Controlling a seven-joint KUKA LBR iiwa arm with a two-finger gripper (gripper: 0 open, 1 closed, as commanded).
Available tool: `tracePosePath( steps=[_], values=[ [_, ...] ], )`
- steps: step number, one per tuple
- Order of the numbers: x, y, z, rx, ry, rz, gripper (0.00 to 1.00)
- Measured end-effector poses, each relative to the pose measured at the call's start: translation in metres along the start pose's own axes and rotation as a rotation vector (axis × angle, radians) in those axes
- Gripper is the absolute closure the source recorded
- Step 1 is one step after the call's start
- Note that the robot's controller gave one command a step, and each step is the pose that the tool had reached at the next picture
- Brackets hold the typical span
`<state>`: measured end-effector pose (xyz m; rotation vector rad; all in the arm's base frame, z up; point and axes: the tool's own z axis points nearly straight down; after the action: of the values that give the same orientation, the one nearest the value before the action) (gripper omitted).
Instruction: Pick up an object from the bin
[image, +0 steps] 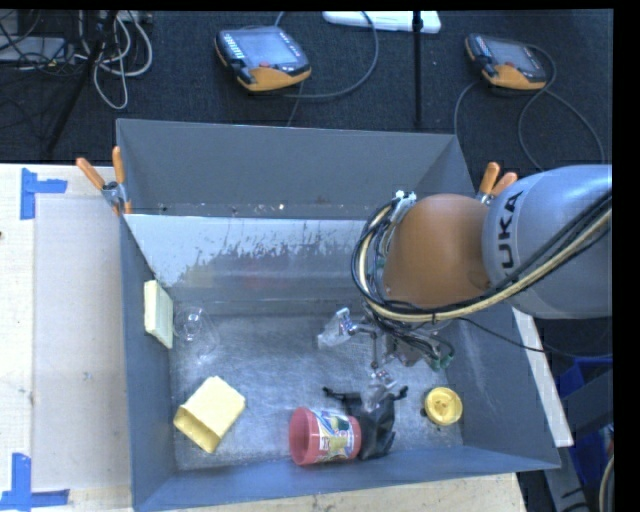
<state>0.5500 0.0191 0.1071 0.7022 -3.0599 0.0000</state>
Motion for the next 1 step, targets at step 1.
tracePosePath(
  steps=[1],
  values=[
    [0.0142, 0.0142, 0.0055, -0.001, 0.000, -0.131, 0.00]
  ],
)
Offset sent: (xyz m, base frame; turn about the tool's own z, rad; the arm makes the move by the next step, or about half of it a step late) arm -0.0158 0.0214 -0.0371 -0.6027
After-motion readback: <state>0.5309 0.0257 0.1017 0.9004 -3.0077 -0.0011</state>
